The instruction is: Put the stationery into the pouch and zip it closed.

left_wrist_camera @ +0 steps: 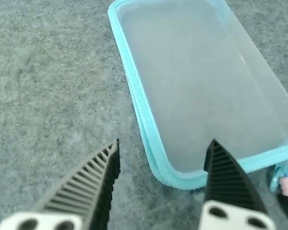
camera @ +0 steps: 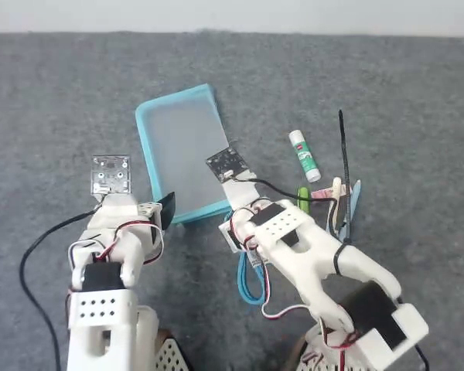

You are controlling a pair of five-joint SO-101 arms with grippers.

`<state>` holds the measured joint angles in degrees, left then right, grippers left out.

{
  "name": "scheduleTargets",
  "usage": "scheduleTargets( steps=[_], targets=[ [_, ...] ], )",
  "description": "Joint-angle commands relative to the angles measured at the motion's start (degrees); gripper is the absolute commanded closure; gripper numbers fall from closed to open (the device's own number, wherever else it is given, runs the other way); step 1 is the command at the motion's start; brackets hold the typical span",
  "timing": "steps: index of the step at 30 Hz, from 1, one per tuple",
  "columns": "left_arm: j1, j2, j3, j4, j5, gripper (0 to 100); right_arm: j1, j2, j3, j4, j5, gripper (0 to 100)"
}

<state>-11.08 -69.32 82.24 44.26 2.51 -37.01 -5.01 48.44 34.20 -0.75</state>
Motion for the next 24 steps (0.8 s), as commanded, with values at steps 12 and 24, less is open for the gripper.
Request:
scheduleTargets(
  steps=[12,24],
  targets=[
    [-4.7,1.1,-5.1,-5.1,-0.2,73,12.8,-26.6,-7.7,24.0,12.1,99.3],
    [2.5,17.2,-15.4,-4.9,-1.8,73,13.7,-36.5,-31.9,43.9,13.7,99.3]
  ],
)
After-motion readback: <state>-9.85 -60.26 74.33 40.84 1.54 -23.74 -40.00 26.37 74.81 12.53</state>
